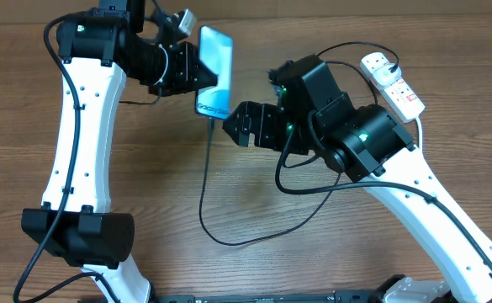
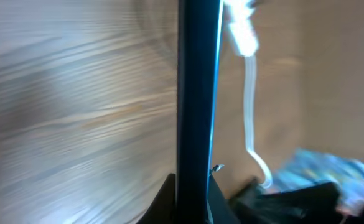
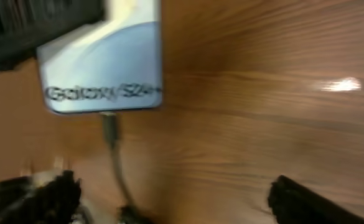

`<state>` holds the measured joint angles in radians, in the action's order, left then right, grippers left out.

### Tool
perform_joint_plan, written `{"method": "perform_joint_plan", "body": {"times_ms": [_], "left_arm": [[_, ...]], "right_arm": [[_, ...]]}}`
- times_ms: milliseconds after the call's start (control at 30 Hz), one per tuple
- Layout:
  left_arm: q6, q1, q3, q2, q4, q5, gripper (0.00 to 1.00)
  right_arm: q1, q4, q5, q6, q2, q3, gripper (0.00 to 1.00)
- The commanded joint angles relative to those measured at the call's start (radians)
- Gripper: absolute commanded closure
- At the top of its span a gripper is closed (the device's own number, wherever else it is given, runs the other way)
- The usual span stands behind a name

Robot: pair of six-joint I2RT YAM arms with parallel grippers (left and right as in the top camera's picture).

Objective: Plug charger to phone and switch on socket
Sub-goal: 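Open the right gripper and withdraw it from the plug, then lower the phone with the left gripper and lay it flat on the table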

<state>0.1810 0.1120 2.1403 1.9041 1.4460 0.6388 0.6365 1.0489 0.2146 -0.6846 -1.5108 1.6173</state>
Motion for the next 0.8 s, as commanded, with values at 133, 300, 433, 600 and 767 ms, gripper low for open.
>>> {"method": "perform_joint_plan", "body": {"times_ms": [133,300,433,600,767], "left_arm": [[-0.044,0.059,0.006,0.065,0.066,-0.148,0.96],[-0.081,0.106,0.006,0.163,0.066,-0.122,0.96],[-0.160,0.139,0.006,0.254,0.046,-0.036,0.96],[-0.180,0.154,0.006,0.378,0.006,-0.005,0.96],[-0.241,0.154,0.006,0.456,-0.001,0.064,0.96]], "right_arm": [[-0.085,0.112,-0.266,-0.004,-0.004,0.013,0.00],[-0.219,0.186,-0.266,-0.004,-0.004,0.012,0.00],[-0.306,0.230,-0.266,0.002,-0.004,0.012,0.00],[-0.387,0.243,-0.269,0.012,-0.004,0.005,0.00],[-0.410,0.237,-0.293,0.012,-0.018,-0.007,0.00]]}}
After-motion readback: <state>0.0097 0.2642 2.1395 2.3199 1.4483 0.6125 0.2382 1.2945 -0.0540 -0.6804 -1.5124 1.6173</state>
